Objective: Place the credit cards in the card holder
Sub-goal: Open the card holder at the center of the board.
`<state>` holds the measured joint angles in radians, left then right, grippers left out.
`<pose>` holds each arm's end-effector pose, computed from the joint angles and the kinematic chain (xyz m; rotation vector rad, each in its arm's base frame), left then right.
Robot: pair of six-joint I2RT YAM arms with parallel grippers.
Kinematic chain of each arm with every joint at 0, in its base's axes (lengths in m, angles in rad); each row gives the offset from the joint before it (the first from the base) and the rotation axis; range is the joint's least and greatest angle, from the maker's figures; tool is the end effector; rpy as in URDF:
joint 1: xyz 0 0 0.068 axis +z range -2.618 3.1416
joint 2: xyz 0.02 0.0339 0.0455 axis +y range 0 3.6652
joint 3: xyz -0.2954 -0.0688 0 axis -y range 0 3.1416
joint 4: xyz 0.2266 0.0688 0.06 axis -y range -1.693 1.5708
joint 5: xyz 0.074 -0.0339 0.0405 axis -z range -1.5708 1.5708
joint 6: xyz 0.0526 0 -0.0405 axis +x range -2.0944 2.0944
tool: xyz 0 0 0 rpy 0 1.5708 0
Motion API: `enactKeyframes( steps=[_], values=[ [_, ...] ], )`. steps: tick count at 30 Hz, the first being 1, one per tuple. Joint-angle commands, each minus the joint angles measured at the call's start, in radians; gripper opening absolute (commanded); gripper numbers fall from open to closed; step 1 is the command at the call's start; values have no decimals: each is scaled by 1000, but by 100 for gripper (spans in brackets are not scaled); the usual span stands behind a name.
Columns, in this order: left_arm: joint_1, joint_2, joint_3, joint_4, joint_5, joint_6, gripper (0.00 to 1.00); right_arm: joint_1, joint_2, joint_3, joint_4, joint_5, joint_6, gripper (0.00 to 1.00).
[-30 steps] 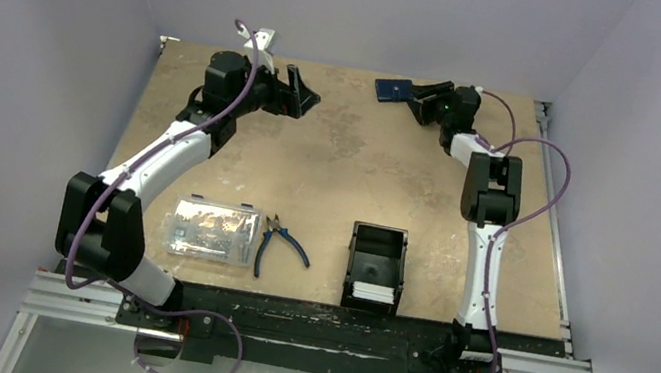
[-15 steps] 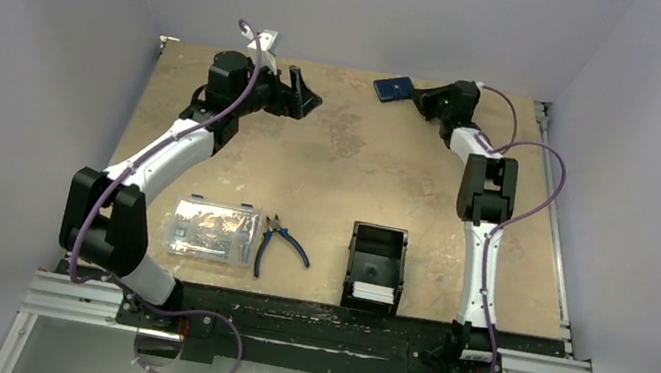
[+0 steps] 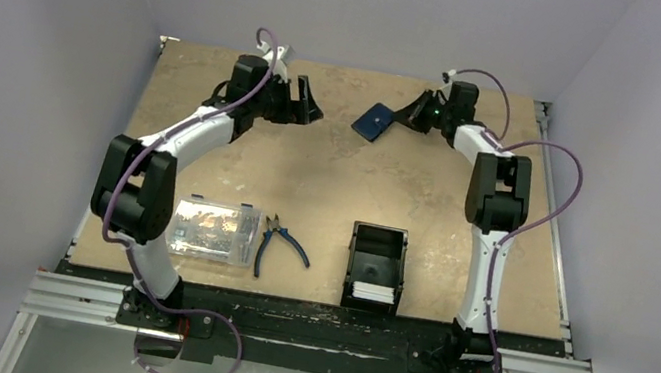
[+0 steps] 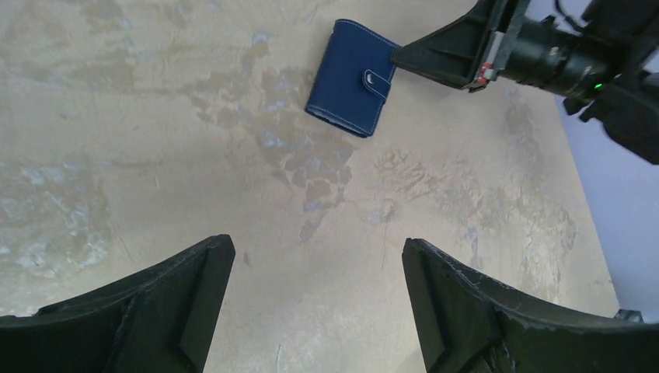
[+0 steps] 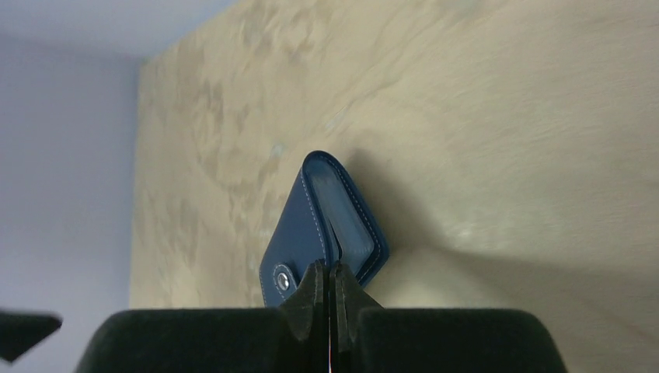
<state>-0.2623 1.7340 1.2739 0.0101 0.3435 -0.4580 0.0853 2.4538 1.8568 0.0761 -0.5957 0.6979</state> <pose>0.3903 -0.1231 0.3044 0.0220 2.0859 -0.7952 0.5667 0.0781 0.1648 0.2834 2.1622 1.0838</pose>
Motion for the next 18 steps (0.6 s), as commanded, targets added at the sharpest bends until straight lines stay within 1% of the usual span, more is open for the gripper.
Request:
enactKeyframes(
  steps=[1, 2, 4, 6, 8, 11, 13, 16, 18],
  values=[
    [5, 67, 50, -9, 89, -60, 86, 73, -44, 48, -295, -129, -329, 0],
    [5, 89, 55, -9, 116, -74, 86, 92, -23, 83, -359, -137, -359, 0],
    [5, 130, 55, 14, 181, -114, 84, 129, -1, 114, -415, -145, -386, 0],
    [5, 165, 40, 60, 231, -167, 81, 150, -8, 78, -385, -169, -370, 0],
    [5, 185, 34, 73, 237, -190, 76, 171, -23, 35, -349, -203, -354, 0],
    [5, 212, 43, 43, 216, -184, 69, 207, -43, 28, -405, -168, -421, 0],
    [5, 234, 45, 46, 231, -203, 64, 214, -50, 27, -423, -149, -444, 0],
    [5, 261, 35, 91, 279, -245, 62, 210, -54, 21, -397, -162, -424, 0],
    [3, 268, 35, 95, 282, -247, 62, 210, -55, 27, -387, -158, -403, 0]
  ],
)
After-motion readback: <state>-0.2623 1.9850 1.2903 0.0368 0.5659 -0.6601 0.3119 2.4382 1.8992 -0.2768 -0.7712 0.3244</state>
